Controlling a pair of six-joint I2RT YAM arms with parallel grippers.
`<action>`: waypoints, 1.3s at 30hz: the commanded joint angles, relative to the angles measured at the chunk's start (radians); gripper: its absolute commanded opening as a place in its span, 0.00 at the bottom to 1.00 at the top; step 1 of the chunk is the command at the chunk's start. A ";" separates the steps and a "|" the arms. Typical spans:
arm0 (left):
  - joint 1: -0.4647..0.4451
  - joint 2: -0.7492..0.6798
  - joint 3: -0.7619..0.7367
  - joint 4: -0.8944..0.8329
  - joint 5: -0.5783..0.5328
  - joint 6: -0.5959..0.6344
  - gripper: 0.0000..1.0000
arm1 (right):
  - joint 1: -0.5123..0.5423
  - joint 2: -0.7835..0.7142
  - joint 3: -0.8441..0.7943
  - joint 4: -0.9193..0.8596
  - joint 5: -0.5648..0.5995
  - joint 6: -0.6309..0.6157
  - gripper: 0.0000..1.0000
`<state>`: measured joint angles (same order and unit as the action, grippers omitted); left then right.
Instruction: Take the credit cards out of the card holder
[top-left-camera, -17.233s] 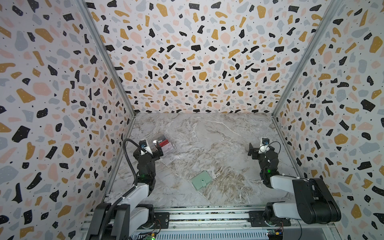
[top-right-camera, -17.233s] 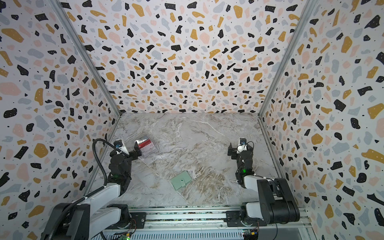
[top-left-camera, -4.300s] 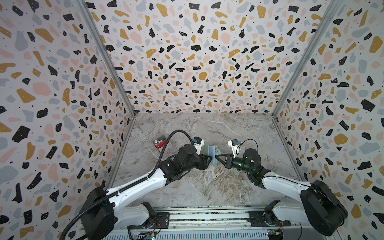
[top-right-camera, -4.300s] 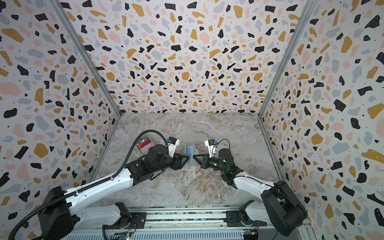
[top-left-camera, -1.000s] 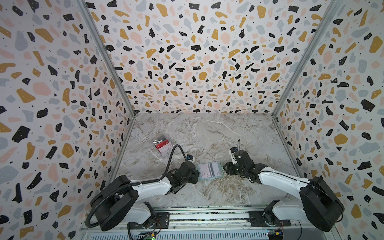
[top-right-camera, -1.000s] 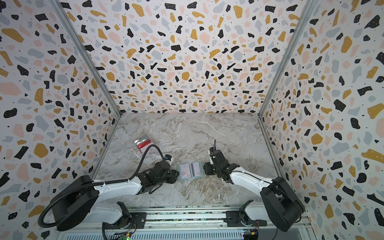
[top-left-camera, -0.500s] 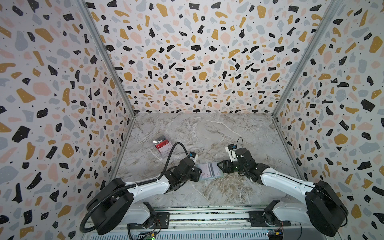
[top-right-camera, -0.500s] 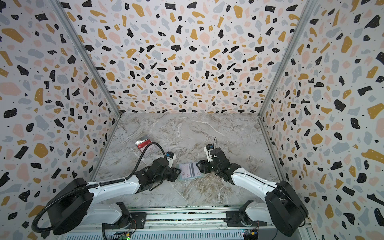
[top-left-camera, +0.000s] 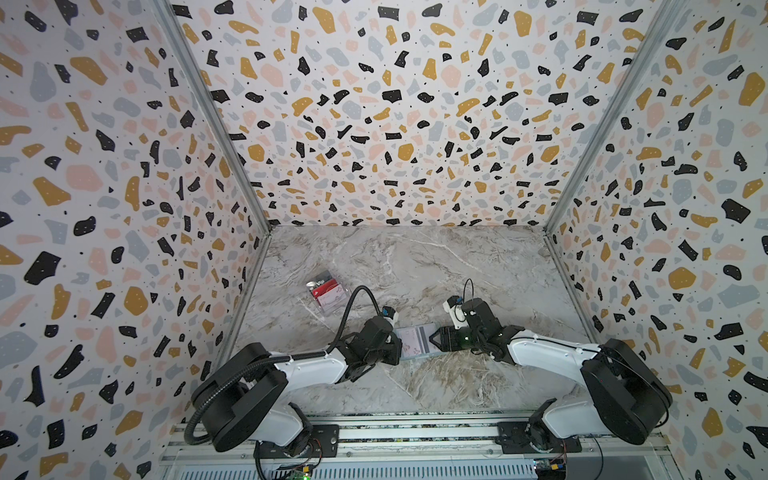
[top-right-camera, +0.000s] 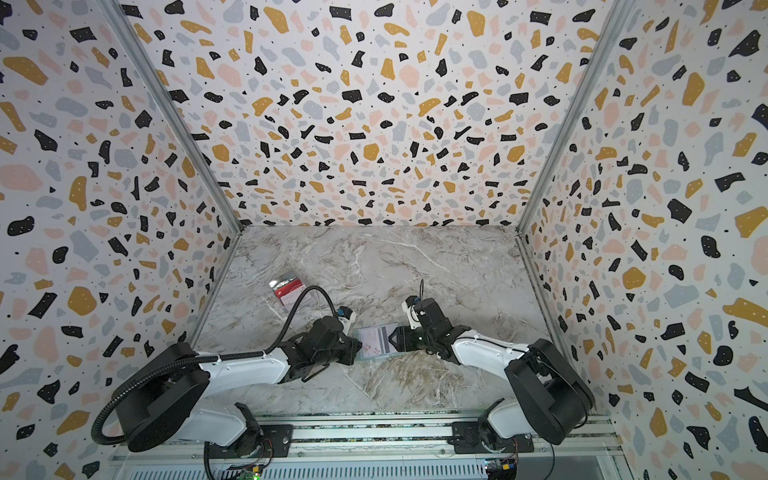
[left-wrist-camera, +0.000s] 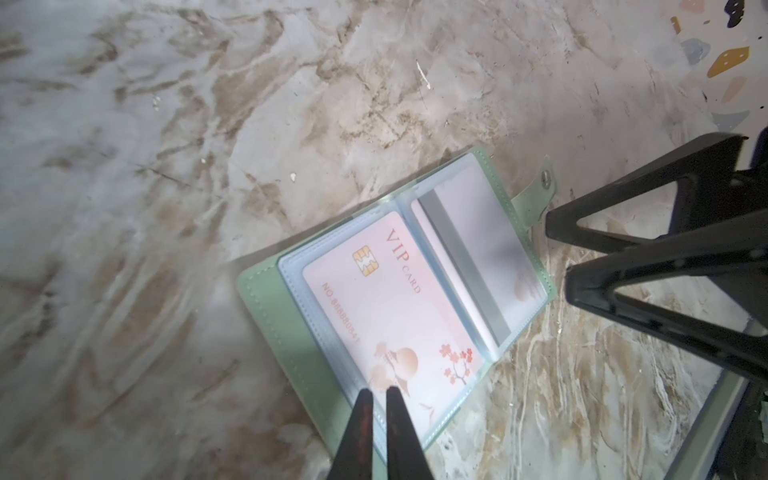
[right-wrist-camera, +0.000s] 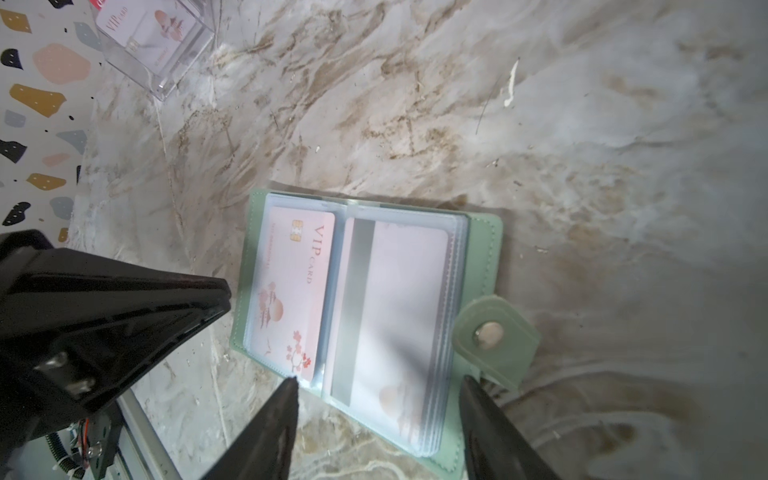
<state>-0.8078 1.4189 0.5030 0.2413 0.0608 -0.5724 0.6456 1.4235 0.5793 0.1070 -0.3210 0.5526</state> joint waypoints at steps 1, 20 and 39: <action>0.004 0.013 0.000 0.044 -0.013 -0.011 0.10 | 0.004 0.005 0.031 0.014 -0.006 0.011 0.62; 0.014 0.059 -0.028 0.046 -0.031 -0.058 0.01 | 0.006 0.061 0.031 0.041 -0.012 0.026 0.57; 0.016 0.084 -0.044 0.044 -0.021 -0.057 0.00 | 0.009 0.096 0.047 0.066 -0.082 0.033 0.49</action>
<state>-0.7975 1.4841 0.4782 0.2783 0.0395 -0.6250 0.6464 1.5143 0.5922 0.1692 -0.3565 0.5846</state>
